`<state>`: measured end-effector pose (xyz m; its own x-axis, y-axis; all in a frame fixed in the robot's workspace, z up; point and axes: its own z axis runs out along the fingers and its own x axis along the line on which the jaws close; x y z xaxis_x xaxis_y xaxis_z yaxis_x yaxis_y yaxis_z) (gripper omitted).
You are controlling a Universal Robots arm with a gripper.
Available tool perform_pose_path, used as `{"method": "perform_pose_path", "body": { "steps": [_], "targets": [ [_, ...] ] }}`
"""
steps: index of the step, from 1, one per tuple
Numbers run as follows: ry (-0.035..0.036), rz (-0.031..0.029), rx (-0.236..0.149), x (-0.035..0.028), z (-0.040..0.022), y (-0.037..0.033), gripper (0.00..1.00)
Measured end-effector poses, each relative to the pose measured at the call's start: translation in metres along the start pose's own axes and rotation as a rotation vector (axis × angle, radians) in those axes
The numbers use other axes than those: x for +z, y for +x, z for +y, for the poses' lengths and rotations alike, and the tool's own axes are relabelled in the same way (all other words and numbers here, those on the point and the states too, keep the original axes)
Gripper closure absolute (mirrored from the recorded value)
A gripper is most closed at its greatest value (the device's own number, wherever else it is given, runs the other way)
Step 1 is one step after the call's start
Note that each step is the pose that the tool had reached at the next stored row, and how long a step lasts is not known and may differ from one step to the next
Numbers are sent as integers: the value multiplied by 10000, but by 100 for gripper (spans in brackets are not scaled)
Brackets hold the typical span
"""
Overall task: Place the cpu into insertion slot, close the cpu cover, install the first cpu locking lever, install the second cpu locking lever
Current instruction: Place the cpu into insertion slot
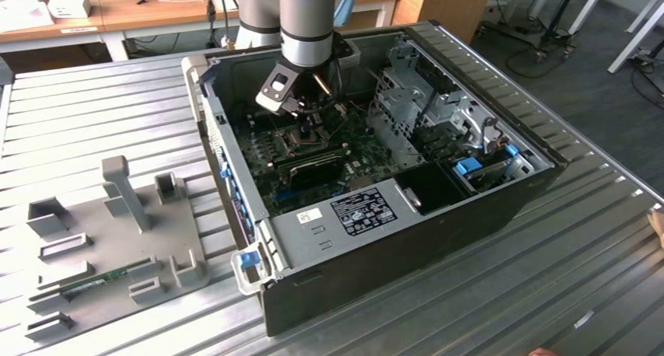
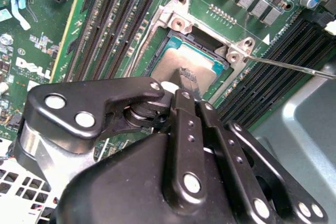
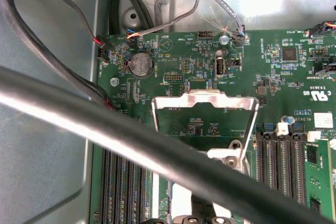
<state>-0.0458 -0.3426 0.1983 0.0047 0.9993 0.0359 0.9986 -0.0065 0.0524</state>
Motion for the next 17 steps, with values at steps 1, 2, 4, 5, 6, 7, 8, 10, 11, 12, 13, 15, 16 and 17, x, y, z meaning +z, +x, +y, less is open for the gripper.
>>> {"method": "perform_pose_path", "body": {
  "steps": [1,2,4,5,6,7,8,10,11,12,13,15,16,17],
  "targets": [
    [0,0,0,0,0,0,90],
    [-1,1,0,-1,0,0,90],
    [-10,12,1,-12,2,2,90],
    [-12,19,0,-20,3,4,90],
    [-5,8,0,-32,3,3,90],
    [0,0,0,-45,2,2,90],
    [-2,3,0,-57,3,3,90],
    [-1,2,0,-93,5,4,90],
    [0,1,0,-112,6,4,90],
    [0,0,0,-131,7,5,90],
    [-1,1,0,-152,8,6,90],
    [0,1,0,-193,10,7,90],
    [0,1,0,-212,11,8,90],
    [-1,2,0,-232,12,9,90]
  ]
}}
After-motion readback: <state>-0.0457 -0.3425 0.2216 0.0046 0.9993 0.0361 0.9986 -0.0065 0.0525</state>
